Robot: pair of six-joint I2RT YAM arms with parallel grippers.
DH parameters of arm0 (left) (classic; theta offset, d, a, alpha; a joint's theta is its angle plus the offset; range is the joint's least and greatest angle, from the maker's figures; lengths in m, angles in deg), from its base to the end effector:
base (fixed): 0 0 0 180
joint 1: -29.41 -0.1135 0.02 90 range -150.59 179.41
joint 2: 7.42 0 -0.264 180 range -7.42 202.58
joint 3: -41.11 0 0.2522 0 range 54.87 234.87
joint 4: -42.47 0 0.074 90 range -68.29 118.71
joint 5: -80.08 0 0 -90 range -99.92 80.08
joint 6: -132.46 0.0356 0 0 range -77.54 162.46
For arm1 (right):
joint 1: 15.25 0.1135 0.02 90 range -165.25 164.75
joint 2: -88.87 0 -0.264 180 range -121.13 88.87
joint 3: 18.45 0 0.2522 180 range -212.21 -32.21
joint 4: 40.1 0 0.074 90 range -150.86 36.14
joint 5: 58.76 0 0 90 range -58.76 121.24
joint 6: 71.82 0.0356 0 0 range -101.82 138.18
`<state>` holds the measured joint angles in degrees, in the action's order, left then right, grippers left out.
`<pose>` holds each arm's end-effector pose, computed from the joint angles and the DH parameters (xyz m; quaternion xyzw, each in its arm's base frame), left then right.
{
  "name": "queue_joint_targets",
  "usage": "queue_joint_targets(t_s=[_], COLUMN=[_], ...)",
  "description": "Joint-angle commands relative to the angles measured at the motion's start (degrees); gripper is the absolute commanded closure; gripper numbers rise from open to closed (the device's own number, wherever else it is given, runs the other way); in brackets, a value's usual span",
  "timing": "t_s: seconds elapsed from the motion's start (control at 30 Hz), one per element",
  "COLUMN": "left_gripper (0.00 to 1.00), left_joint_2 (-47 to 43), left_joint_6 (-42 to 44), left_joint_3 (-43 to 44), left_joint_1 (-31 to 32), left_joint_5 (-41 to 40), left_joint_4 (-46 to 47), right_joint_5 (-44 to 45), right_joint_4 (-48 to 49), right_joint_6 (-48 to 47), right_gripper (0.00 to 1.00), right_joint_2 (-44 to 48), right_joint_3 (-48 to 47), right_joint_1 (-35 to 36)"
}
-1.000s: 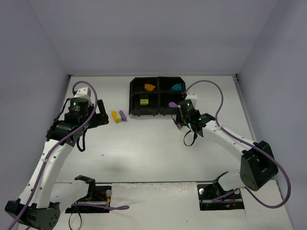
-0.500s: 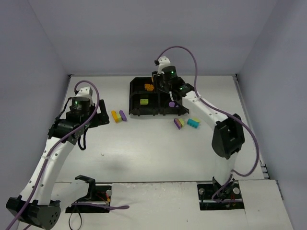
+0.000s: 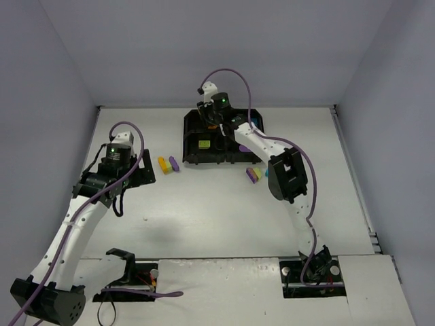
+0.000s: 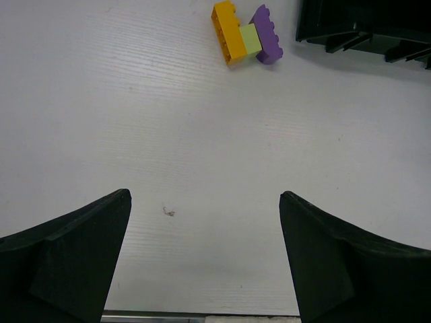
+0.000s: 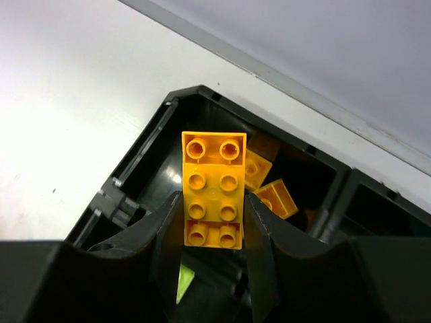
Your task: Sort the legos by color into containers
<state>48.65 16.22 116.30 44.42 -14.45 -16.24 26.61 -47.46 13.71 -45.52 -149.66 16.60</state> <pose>0.1894 -0.0479 0.3454 -0.1052 0.8981 -0.1164 0.4108 0.4777 0.3001 0.2681 -0.2640 0.7221 0.1813 0.6132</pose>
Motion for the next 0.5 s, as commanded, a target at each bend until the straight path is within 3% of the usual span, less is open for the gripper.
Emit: queue_joint_targets(t_s=[0.0, 0.03, 0.07, 0.23, 0.47], left_gripper=[0.15, 0.15, 0.15, 0.15, 0.15], left_joint_2=[-0.61, -0.53, -0.44, 0.61, 6.05], left_joint_6=[-1.88, -2.58, -3.02, -7.50, -13.92], left_joint_3=[0.71, 0.62, 0.45, -0.61, 1.40], left_joint_1=[0.11, 0.20, 0.11, 0.20, 0.20], left_joint_5=[-0.56, -0.48, -0.30, 2.16, 3.83], left_joint_4=[0.39, 0.48, 0.65, 2.67, 5.48], right_joint_5=[-0.30, -0.21, 0.48, 1.46, 1.20], right_joint_4=[5.47, 5.56, 5.73, 7.23, 7.93], right_joint_6=[-0.54, -0.02, 0.25, 0.95, 0.69], right_gripper=[0.82, 0.80, 0.69, 0.38, 0.31], right_joint_2=[-2.09, -2.63, -3.33, -3.08, 3.41], right_joint_3=[-6.03, -6.65, -7.52, -7.53, -4.02], right_joint_1=[-0.39, -0.39, -0.39, -0.48, -1.88])
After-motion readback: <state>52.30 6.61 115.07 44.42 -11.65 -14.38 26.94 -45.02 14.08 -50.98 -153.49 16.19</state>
